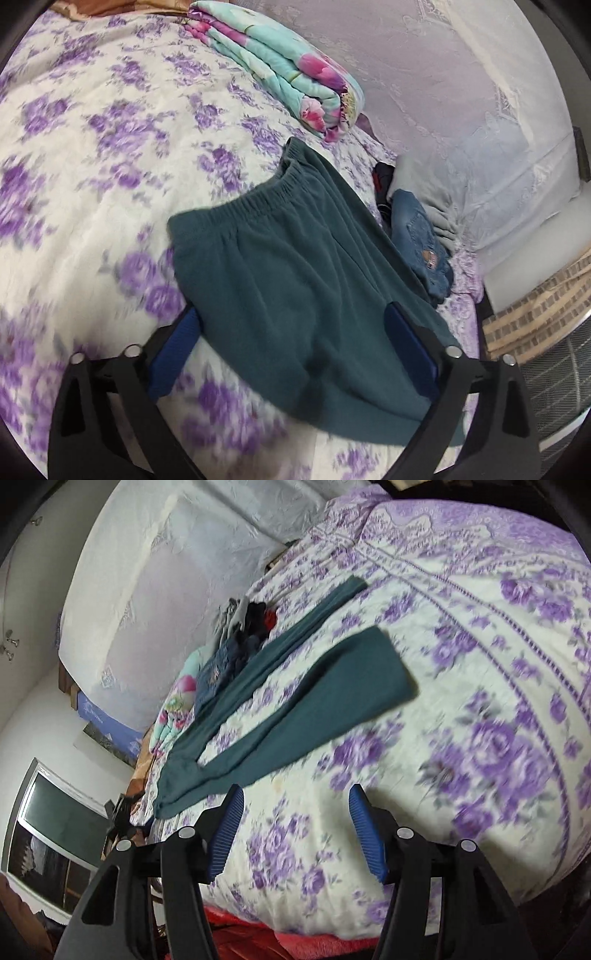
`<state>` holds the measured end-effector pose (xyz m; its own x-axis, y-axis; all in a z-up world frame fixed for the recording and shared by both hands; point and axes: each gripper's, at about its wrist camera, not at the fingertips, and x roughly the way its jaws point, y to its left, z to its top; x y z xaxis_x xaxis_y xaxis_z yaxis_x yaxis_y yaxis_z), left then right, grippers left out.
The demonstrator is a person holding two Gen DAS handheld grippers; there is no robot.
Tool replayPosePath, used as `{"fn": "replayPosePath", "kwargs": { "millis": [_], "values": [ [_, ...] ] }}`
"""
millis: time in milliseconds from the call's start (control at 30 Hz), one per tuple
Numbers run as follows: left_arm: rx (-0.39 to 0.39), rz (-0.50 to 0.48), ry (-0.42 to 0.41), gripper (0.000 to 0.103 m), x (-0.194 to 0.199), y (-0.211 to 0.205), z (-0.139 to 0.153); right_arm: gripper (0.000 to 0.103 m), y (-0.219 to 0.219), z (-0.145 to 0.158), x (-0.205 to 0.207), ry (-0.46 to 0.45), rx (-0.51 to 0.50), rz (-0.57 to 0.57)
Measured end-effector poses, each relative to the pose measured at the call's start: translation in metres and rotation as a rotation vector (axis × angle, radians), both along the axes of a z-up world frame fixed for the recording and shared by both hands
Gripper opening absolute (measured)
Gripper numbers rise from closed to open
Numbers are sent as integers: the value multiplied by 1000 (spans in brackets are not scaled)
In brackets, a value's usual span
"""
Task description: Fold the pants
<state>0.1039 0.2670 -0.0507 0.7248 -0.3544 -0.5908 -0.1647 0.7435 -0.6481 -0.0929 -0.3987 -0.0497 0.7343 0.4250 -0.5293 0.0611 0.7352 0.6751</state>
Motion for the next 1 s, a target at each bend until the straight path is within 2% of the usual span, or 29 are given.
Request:
{"fn": "replayPosePath", "kwargs": {
  "millis": [33, 67, 100, 133, 167, 233, 267, 433, 533, 633, 700, 733, 833, 867, 933, 1000],
  "values": [
    [9, 8, 8, 68, 5, -1, -2, 60, 2, -2, 0, 5, 17, 3],
    [6, 13, 9, 54, 8, 0, -4, 60, 2, -4, -2, 10, 28, -2],
    [-9, 14, 0, 33, 9, 2, -6, 60, 2, -6, -3, 15, 38, -10],
    [-46, 1, -10, 20, 10, 5, -10, 60, 2, -8, -6, 17, 56, -16],
    [-94, -15, -10, 11, 11, 9, -15, 60, 0, -10, -9, 18, 68, -18],
    [-166, -14, -25, 10, 8, 16, -21, 60, -3, -14, -9, 18, 88, -26],
    [-167, -16, -34, 10, 6, 16, -19, 59, -5, -17, -6, 19, 102, -33],
    [-46, -35, -43, 10, 3, -1, -4, 53, -25, -21, 27, 24, 171, -118],
    [-42, -38, -41, 10, 2, 0, 0, 45, -35, -24, 48, 64, 176, -155],
    [-53, -33, -18, 10, 6, 4, 0, 29, -36, -23, 66, 96, 129, -144],
    [-73, -34, 3, 10, 13, 8, 1, 8, -35, -20, 81, 105, 117, -120],
    [-86, -32, 14, 10, 18, 9, 5, 4, -36, -15, 91, 101, 117, -105],
    [-95, -36, 2, 9, 37, 7, 34, 3, -34, 34, 127, 4, 60, -69],
    [-101, -40, -9, 9, 43, 6, 46, 2, -33, 62, 141, -51, 37, -68],
    [-107, -48, -58, 8, 50, -1, 84, 2, -34, 110, 154, -158, 41, -75],
    [-75, -51, -132, 5, 38, -7, 119, 2, -33, 144, 149, -238, 26, -69]
  ]
}}
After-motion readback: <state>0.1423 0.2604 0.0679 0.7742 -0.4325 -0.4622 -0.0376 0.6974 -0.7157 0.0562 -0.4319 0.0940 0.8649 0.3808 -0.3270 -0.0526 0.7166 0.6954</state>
